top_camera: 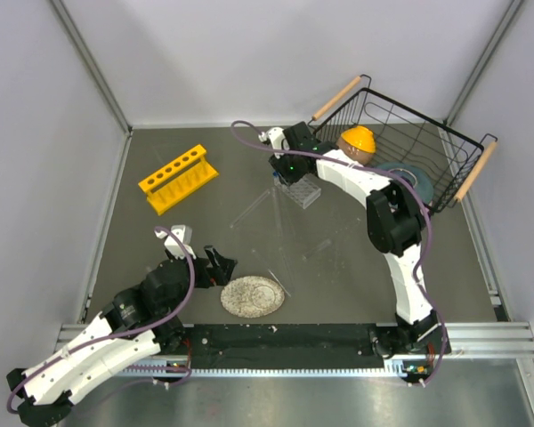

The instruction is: Organize the chemistry lab equipment

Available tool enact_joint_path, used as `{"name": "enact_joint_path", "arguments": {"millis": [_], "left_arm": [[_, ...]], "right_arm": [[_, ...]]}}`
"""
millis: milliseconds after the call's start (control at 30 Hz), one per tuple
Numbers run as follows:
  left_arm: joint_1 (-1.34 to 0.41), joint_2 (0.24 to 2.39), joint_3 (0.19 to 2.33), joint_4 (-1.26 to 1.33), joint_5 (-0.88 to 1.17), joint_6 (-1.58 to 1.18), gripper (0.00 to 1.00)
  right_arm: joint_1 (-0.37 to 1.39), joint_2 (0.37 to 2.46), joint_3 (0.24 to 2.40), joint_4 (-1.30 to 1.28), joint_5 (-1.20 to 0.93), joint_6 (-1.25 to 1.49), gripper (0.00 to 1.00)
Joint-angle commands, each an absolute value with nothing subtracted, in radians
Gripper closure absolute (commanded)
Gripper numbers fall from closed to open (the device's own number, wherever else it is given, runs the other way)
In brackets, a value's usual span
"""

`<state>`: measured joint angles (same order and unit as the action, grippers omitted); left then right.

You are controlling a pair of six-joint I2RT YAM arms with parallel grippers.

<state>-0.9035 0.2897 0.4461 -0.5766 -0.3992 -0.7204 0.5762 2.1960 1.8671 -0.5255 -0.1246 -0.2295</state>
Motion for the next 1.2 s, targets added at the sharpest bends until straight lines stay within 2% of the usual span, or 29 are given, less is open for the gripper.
{"name": "enact_joint_path", "arguments": {"millis": [0, 167, 200, 267, 400, 500, 700, 867, 1000, 1167], "left_arm": [[-0.899, 0.281, 0.439, -0.534, -0.391, -0.723, 0.01], [-0.899, 0.293, 0.446, -0.511, -0.373, -0.715, 0.01], [-0.899, 0.299, 0.451, -0.505, -0.364, -0.712, 0.01], [-0.899, 0.310, 0.456, -0.500, -0.353, -0.709, 0.01], [-0.899, 0.351, 0.472, -0.489, -0.327, -0.716, 0.01], [-0.899, 0.382, 0.476, -0.469, -0.299, -0.733, 0.01], [-0.897, 0.469, 0.492, -0.434, -0.249, -0.741, 0.01], [-0.890, 0.616, 0.546, -0.462, -0.216, -0.643, 0.01], [-0.864, 0.782, 0.685, -0.561, -0.236, -0.507, 0.01], [-0.717, 1.029, 0.825, -0.549, -0.160, -0.319, 0.02]], "right_arm": [[0.592, 2.169, 1.879, -0.522, -0.120, -0.238, 0.60], [0.592, 2.102, 1.855, -0.523, -0.127, -0.241, 0.45], [0.592, 2.086, 1.849, -0.523, -0.130, -0.241, 0.40], [0.592, 2.033, 1.822, -0.523, -0.143, -0.245, 0.37], [0.592, 1.918, 1.755, -0.531, -0.176, -0.284, 0.23], [0.591, 1.795, 1.678, -0.557, -0.247, -0.348, 0.14], [0.589, 1.524, 1.440, -0.591, -0.359, -0.458, 0.02], [0.562, 1.312, 1.254, -0.600, -0.500, -0.472, 0.01], [0.506, 1.136, 1.093, -0.604, -0.623, -0.474, 0.01], [0.434, 1.039, 0.947, -0.554, -0.747, -0.447, 0.01]]}}
